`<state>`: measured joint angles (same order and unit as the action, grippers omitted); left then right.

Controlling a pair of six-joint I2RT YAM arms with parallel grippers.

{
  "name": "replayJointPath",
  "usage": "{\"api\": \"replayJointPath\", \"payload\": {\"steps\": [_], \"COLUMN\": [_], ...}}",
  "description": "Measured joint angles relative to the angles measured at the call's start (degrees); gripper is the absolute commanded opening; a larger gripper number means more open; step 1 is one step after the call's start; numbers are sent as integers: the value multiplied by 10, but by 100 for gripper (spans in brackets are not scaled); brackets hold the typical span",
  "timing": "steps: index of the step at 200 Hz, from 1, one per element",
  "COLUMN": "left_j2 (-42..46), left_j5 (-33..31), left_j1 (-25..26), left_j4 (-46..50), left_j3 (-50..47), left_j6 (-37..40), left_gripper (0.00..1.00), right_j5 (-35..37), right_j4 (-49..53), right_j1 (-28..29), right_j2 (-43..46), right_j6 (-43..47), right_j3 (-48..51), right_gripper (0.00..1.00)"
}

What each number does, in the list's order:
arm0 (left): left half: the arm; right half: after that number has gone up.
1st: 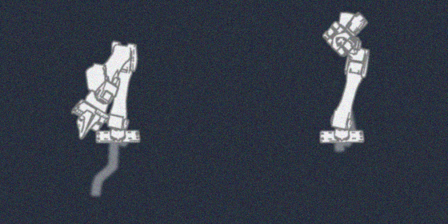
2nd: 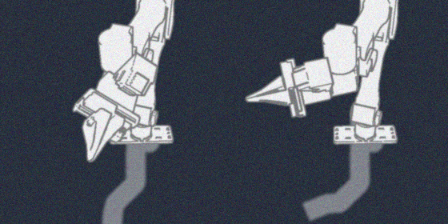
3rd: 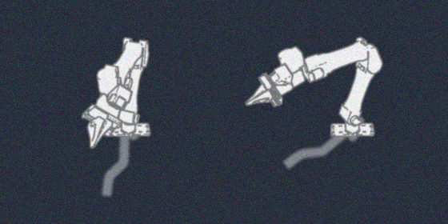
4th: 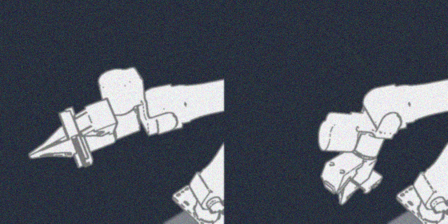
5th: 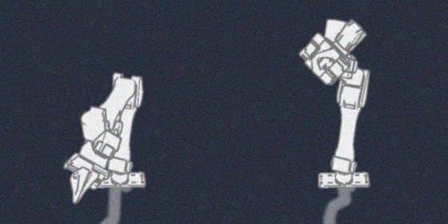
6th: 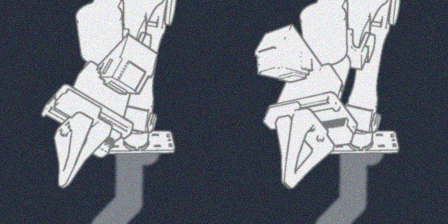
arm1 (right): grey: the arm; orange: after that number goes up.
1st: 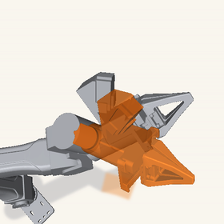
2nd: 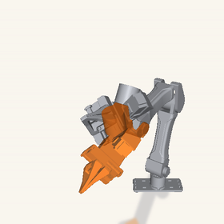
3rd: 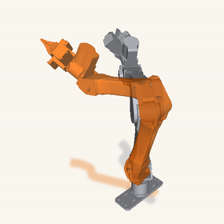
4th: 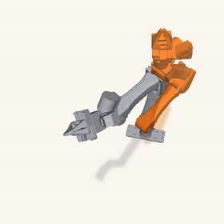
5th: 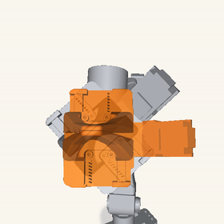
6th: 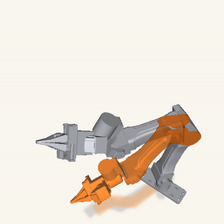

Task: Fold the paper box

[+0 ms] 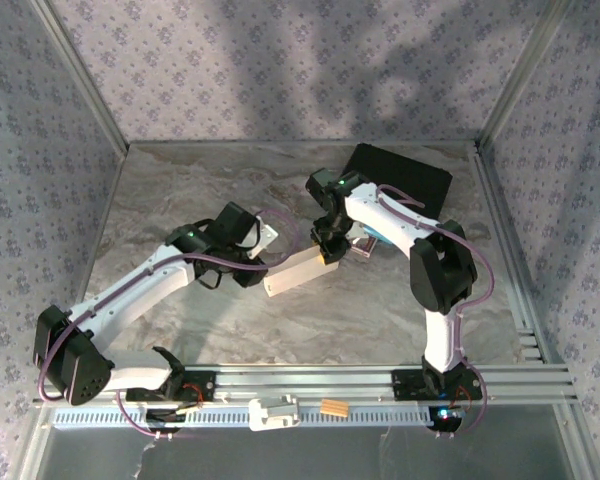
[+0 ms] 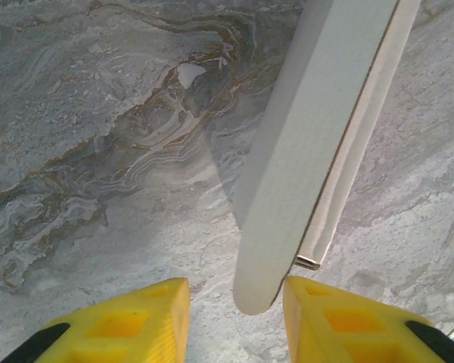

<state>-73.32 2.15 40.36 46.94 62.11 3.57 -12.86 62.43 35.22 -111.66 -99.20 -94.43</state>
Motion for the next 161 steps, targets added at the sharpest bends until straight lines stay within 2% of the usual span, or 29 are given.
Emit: {"api": "replayJointPath", "payload": {"steps": [31,76,106,138,161], "left_j2": [-11,-20,-29,-31,-30], "left_j5": [8,15,21,26,27], "left_j1": [0,0,0,-1,-7], "left_j4": [0,3,14,27,41], "left_j3": [0,4,20,23,23], "left_j6": [0,-9,-37,-58,-60], "left_gripper": [24,21,22,30,31], "right_j5": [0,0,0,-2,-5], "right_j4": [0,0,0,0,0], "right_j1": [0,0,-1,-4,-6], "right_j2": [0,0,0,0,0], "right_j6": [0,0,0,0,0], "right_j3": [0,0,0,0,0], "right_gripper": [29,29,28,28,28]}}
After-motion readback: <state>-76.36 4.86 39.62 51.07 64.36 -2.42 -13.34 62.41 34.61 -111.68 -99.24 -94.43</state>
